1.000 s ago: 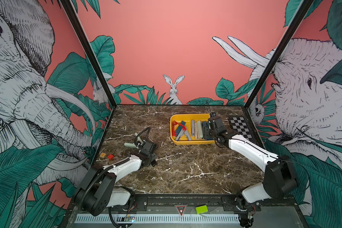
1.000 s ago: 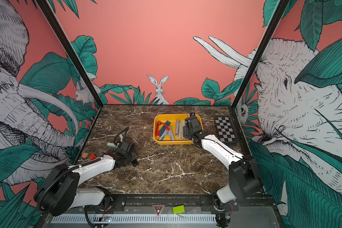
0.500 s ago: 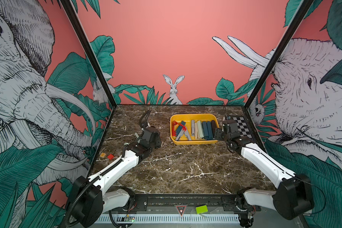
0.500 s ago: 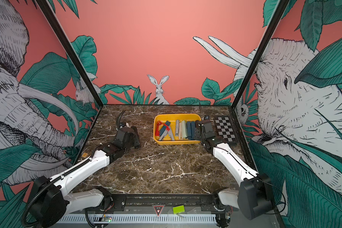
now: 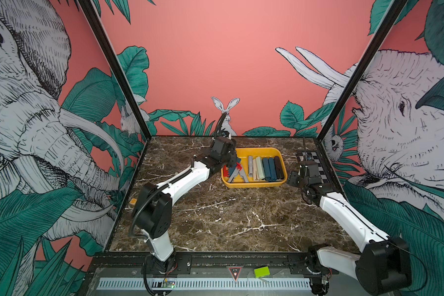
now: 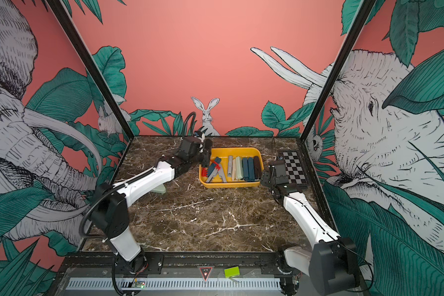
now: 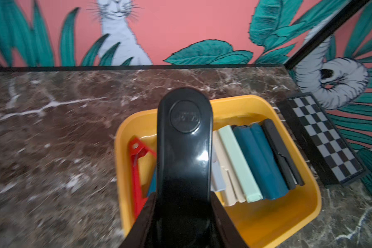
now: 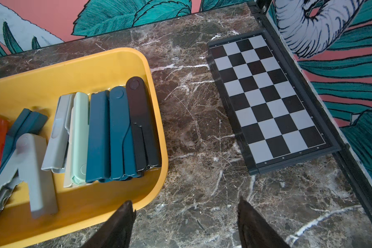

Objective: Put the pruning pliers into the storage box
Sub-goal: Pick up the pruning pliers from the center of the board, then place the pruning pliers in the storage box.

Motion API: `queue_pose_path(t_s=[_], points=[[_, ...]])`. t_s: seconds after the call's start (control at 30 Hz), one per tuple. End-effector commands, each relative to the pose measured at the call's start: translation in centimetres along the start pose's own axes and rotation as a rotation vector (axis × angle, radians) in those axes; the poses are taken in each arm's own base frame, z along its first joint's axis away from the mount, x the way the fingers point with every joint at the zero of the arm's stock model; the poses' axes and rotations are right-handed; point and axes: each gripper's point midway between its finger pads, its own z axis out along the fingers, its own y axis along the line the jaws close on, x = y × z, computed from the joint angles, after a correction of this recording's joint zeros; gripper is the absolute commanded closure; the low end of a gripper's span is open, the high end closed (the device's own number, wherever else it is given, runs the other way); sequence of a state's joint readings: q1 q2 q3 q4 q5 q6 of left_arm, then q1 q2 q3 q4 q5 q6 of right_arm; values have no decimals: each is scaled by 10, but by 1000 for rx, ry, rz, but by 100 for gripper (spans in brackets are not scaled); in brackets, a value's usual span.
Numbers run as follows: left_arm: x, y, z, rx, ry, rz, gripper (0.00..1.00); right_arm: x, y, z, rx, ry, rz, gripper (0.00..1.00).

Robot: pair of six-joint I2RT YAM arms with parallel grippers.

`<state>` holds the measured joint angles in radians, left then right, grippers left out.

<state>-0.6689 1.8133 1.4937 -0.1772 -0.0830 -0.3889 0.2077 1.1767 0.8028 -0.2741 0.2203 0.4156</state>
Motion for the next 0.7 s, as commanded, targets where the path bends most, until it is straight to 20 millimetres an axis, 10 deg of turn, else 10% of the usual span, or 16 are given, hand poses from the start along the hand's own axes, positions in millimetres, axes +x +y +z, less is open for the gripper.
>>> queue_pose_path(t_s=[0.0, 0.23, 0.67], points=[[-1, -39, 23, 128, 44, 36, 92, -3, -4, -6, -6, -12, 33, 26], [33, -76, 70, 193, 127, -52, 91, -4, -8, -13, -1, -23, 38, 26], [64, -61, 103, 88, 163, -239, 91, 1, -10, -12, 3, -12, 31, 26]])
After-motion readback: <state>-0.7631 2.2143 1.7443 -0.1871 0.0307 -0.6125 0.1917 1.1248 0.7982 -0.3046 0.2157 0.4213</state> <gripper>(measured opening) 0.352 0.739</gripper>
